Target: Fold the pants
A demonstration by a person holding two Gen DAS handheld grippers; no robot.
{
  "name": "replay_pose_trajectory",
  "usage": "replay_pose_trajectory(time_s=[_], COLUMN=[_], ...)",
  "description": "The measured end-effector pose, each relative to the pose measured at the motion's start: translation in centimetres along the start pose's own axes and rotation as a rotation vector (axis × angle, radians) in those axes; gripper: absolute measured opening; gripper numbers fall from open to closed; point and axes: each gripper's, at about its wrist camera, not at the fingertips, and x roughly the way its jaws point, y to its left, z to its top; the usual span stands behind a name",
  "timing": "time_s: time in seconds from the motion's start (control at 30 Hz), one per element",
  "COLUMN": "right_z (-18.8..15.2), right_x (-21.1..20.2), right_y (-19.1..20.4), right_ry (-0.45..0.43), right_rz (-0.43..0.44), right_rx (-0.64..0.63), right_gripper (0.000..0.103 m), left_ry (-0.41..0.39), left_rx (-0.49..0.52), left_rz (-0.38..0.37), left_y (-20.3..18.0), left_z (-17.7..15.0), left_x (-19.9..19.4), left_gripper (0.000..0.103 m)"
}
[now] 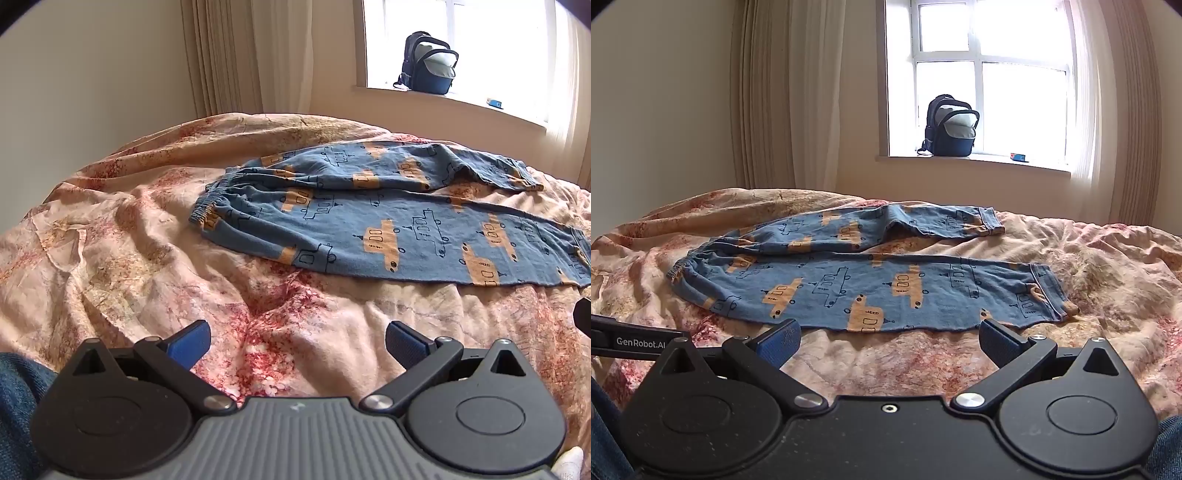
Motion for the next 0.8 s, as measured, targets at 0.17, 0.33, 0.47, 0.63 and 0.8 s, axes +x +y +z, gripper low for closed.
replay_pose_trajectory(time_s=[0.17, 0.33, 0.47, 0.63, 0.8], right_z=[0.10, 0.10, 0.11, 0.13, 0.12], right_x=[0.03, 0.01, -0.01, -0.01, -0.01], right_y=[-0.02, -0.04, -0.05, -0.08, -0.07], right_ry=[-0.001, -0.002, -0.002, -0.003, -0.003], right_rz=[0.000, 0.001, -0.001, 0.000, 0.001], right_rx=[-0.001, 0.000, 0.000, 0.000, 0.000], right_gripper=[0.103, 0.103, 0.103, 0.103, 0.103], left_ry=[0.002, 0.001, 0.002, 0.001, 0.002], left_rx=[0.005, 0.006, 0.006, 0.005, 0.005], left_rz=[0.004, 0.006, 0.006, 0.005, 0.006], left_y=[-0.11, -0.16, -0.16, -0.14, -0.17], left_z=[0.08, 0.04, 0.00, -0.01, 0.00], left_x=[0.03, 0.06, 0.07, 0.08, 0.09], left_gripper=[0.103, 0.103, 0.103, 0.103, 0.103])
